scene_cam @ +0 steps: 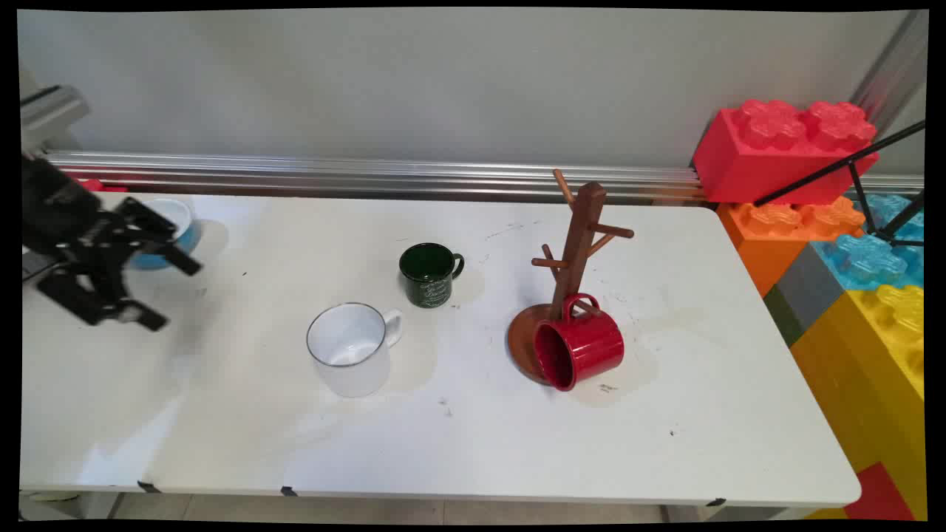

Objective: Pick up the red mug from the rack

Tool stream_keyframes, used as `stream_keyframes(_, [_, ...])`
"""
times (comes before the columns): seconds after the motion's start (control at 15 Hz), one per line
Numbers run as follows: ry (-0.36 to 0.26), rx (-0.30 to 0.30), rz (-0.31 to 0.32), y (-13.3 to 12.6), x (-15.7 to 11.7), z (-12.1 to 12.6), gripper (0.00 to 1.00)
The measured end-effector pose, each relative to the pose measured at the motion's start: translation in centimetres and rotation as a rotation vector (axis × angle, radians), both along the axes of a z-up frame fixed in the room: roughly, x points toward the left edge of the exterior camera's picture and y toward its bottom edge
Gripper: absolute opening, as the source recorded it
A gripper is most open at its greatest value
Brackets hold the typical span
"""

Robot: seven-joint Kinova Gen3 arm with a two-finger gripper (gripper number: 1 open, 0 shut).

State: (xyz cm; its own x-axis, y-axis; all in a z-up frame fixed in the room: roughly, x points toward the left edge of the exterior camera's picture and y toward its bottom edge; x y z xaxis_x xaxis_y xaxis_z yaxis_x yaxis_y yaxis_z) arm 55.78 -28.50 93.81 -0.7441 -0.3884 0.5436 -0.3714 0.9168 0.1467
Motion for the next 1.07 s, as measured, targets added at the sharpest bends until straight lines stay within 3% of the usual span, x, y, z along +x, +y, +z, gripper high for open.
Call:
stream_keyframes(0.47, [0.108,0.029,0.221,-0.3,-8.9,-3.1,1.0])
stream_keyframes(1.07, [0.207,0.056,0.338,-0.7,-19.2,-5.7,1.0])
